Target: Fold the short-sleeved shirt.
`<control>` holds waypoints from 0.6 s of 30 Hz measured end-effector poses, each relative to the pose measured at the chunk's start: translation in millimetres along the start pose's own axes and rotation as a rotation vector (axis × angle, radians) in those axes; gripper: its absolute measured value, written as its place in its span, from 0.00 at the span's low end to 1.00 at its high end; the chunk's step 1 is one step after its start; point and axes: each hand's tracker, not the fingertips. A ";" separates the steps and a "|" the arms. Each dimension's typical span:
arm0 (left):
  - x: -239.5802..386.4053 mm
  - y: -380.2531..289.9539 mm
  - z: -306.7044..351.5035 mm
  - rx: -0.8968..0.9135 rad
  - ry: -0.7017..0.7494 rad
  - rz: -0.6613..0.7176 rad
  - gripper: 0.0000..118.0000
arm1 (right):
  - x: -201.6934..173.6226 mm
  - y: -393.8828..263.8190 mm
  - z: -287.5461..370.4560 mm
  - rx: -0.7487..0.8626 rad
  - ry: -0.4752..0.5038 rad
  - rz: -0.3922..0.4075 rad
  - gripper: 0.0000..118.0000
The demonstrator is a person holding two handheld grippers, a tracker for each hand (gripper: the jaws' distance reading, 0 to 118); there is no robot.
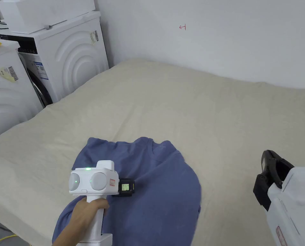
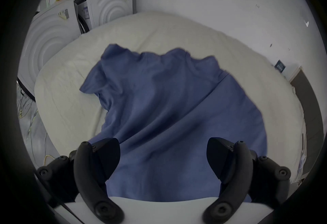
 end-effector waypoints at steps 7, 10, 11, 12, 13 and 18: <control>-1.7 -5.6 -42.3 -0.130 0.034 -0.002 0.78 | 13.9 -9.1 1.9 -0.036 -0.030 0.013 0.00; 1.6 -12.4 -48.8 -0.138 0.079 -0.054 0.67 | 19.6 -10.9 4.7 -0.043 -0.041 0.014 0.00; 2.9 -10.6 -47.0 -0.128 0.070 -0.051 0.65 | 21.6 -11.4 5.9 -0.043 -0.045 0.013 0.00; 3.3 -9.1 -47.2 -0.133 0.066 -0.053 0.61 | 23.3 -11.4 7.0 -0.043 -0.049 0.012 0.00; 6.9 -12.5 -43.9 -0.129 0.060 -0.060 0.50 | 25.0 -10.8 7.9 -0.044 -0.051 0.012 0.00; 10.7 -18.7 -34.3 -0.080 0.058 -0.115 0.01 | 34.0 -8.7 14.8 -0.037 -0.065 0.010 0.00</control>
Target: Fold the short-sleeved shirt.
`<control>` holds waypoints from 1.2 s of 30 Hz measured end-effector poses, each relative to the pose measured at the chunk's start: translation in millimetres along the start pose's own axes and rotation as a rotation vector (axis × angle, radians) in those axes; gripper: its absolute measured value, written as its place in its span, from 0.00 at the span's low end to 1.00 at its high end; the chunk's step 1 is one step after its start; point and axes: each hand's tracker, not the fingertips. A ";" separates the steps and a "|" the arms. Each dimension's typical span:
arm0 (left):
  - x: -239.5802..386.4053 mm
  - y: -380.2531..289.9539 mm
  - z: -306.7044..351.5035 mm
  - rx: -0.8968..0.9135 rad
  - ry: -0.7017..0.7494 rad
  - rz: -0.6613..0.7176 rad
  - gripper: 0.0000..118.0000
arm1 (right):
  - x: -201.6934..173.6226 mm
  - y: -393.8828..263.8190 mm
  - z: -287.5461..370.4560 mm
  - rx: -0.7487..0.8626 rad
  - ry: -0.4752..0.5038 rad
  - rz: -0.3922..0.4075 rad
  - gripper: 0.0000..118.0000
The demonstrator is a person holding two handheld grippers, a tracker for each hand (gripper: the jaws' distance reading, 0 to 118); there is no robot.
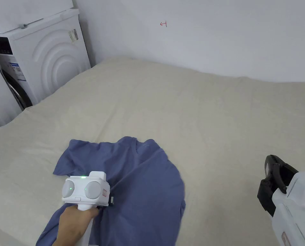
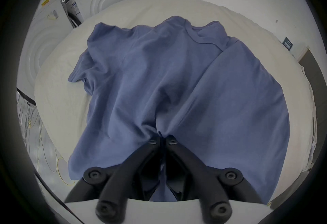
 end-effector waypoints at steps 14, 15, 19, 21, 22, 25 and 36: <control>5.9 10.2 156.1 0.339 -0.364 0.168 0.00 | 28.0 14.0 35.3 0.064 -0.030 -0.028 0.00; 15.9 15.8 170.2 0.373 -0.399 0.154 0.00 | 31.4 15.6 39.0 0.069 -0.036 -0.031 0.00; 62.3 50.3 211.7 0.481 -0.474 0.027 0.00 | 47.6 19.9 53.8 0.091 -0.066 -0.041 0.00; 93.7 61.7 232.2 0.506 -0.519 -0.044 0.00 | 58.6 21.0 62.4 0.106 -0.090 -0.046 0.00; 110.8 65.0 242.1 0.529 -0.535 -0.081 0.00 | 64.3 22.1 67.3 0.115 -0.104 -0.049 0.00; 164.6 71.5 266.5 0.550 -0.618 -0.170 0.00 | 82.3 26.0 82.4 0.136 -0.151 -0.045 0.00; 337.3 62.1 299.5 0.548 -0.853 -0.410 0.00 | 159.6 29.8 145.6 0.169 -0.381 -0.029 0.00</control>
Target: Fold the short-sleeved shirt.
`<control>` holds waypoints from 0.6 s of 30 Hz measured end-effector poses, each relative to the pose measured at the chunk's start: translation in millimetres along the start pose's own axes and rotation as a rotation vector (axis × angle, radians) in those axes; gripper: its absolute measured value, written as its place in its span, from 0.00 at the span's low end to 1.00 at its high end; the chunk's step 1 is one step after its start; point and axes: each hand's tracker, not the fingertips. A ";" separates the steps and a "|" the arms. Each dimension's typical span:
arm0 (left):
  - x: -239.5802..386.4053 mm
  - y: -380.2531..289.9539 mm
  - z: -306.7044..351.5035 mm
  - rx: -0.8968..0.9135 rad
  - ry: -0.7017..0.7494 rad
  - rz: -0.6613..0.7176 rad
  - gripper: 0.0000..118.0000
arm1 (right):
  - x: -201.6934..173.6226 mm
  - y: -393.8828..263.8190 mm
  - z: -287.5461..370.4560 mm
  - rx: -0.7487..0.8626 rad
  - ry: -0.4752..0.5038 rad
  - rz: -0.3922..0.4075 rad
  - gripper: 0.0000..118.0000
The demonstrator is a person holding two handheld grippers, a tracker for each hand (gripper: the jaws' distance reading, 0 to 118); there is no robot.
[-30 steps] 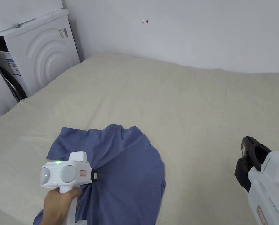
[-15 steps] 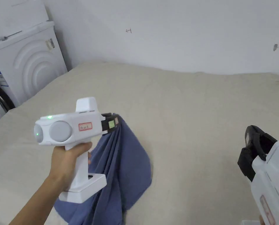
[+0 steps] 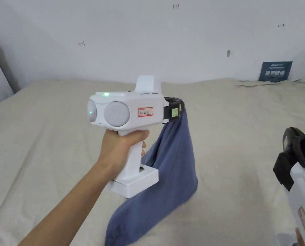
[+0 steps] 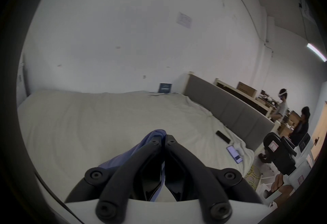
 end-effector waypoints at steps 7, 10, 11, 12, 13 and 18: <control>67.9 0.1 -37.3 -0.036 -0.144 -0.067 0.00 | 48.1 1.4 14.8 -0.003 -0.127 0.004 0.00; 82.6 -8.5 -53.3 -0.073 -0.187 -0.087 0.00 | 62.4 -2.2 17.5 -0.009 -0.165 0.004 0.00; 86.4 -15.2 -59.1 -0.097 -0.182 -0.102 0.00 | 65.7 -3.1 18.9 -0.009 -0.173 0.004 0.00; 88.0 -22.6 -65.9 -0.122 -0.180 -0.112 0.00 | 68.2 -4.2 19.7 -0.013 -0.181 0.003 0.00; 88.1 -29.7 -72.4 -0.151 -0.177 -0.109 0.00 | 70.0 -5.3 20.6 -0.016 -0.186 0.003 0.00; 71.7 -83.8 -114.6 -0.345 -0.103 -0.110 0.00 | 71.7 -9.9 22.9 -0.035 -0.199 -0.003 0.00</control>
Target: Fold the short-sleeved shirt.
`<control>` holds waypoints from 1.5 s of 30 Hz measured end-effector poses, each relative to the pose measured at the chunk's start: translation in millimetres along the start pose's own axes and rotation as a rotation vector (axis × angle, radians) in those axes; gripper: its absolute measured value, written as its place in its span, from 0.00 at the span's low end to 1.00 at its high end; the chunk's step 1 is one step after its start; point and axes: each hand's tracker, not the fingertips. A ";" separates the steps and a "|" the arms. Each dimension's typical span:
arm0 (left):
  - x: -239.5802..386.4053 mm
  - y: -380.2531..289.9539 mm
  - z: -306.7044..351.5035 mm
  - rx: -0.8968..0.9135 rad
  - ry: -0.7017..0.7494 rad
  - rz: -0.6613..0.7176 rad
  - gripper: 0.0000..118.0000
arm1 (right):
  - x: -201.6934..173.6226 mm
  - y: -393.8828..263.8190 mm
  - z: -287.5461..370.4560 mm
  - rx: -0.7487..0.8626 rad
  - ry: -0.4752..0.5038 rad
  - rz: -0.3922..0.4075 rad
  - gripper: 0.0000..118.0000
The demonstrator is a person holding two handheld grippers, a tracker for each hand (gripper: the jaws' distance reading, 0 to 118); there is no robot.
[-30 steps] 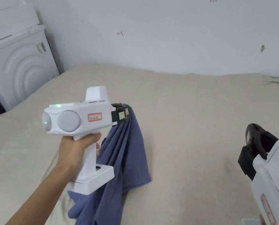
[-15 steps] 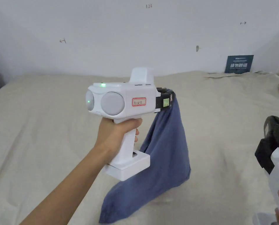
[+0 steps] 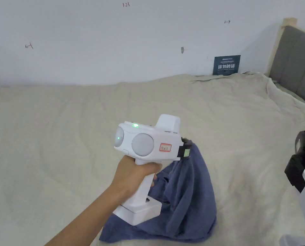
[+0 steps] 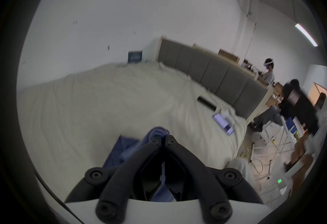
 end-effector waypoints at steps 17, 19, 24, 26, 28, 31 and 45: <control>-36.9 -150.2 -103.8 -0.473 0.193 0.025 0.00 | -11.0 -14.7 -7.8 -0.050 0.038 0.003 0.00; -35.5 -143.8 -103.6 -0.472 0.201 0.052 0.00 | -11.8 -17.2 -9.0 -0.053 0.043 0.001 0.00; -32.1 -137.8 -88.3 -0.420 0.200 0.060 0.39 | -14.9 -17.4 -10.1 -0.056 0.061 -0.007 0.00; -33.7 -132.8 -77.7 -0.397 0.205 0.111 0.46 | -17.8 -13.7 -8.9 -0.053 0.067 -0.003 0.00; -34.4 -125.2 -62.1 -0.334 0.230 0.133 0.83 | -20.0 -10.2 -7.7 -0.047 0.073 -0.003 0.00; -36.7 -106.0 -26.6 -0.160 0.221 0.165 0.93 | -20.8 -7.8 -8.1 -0.038 0.080 -0.002 0.00; -36.2 -73.4 143.1 0.520 0.581 0.051 0.93 | -32.9 2.3 -8.1 -0.006 0.109 -0.006 0.00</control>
